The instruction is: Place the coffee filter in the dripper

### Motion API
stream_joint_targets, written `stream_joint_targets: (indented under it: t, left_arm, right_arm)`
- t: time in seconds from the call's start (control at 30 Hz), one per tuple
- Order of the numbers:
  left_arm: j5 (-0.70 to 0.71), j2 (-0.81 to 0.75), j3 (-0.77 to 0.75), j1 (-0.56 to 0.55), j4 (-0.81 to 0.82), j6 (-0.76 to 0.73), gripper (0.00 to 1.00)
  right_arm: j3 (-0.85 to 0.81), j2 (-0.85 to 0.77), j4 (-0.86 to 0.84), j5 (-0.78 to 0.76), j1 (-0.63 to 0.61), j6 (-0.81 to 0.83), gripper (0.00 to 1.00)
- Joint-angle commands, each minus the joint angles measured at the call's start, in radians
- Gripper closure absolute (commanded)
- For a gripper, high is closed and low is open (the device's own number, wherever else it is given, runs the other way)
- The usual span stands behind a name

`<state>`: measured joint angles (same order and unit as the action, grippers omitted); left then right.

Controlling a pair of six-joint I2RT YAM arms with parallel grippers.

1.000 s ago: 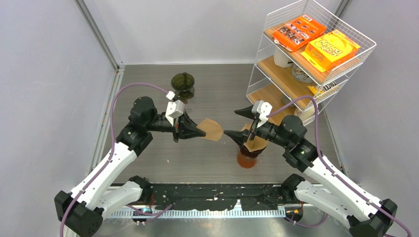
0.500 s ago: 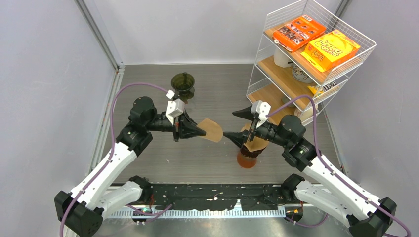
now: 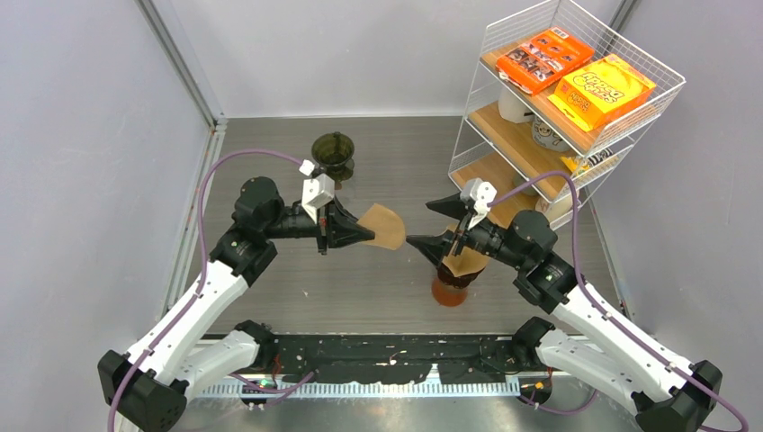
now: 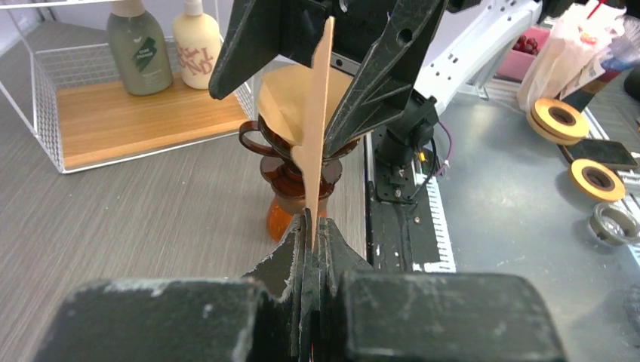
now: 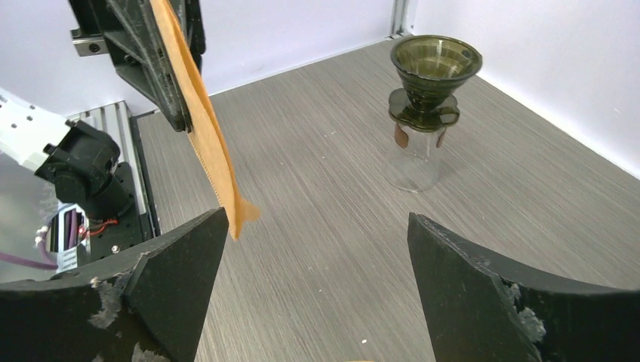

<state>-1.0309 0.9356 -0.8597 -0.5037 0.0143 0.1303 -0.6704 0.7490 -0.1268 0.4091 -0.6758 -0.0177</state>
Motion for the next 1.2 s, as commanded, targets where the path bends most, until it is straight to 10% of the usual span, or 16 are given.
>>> stream_joint_targets:
  t: [0.0, 1.17]
  left_arm:
    - [0.046, -0.017, 0.004, 0.004, 0.084, 0.054, 1.0]
    - [0.065, 0.0, 0.007, 0.004, 0.094, 0.098, 1.0]
  right_arm:
    - [0.014, -0.02, -0.047, -0.113, 0.003, -0.056, 0.04]
    - [0.029, 0.02, -0.149, 0.001, 0.003, -0.137, 0.05]
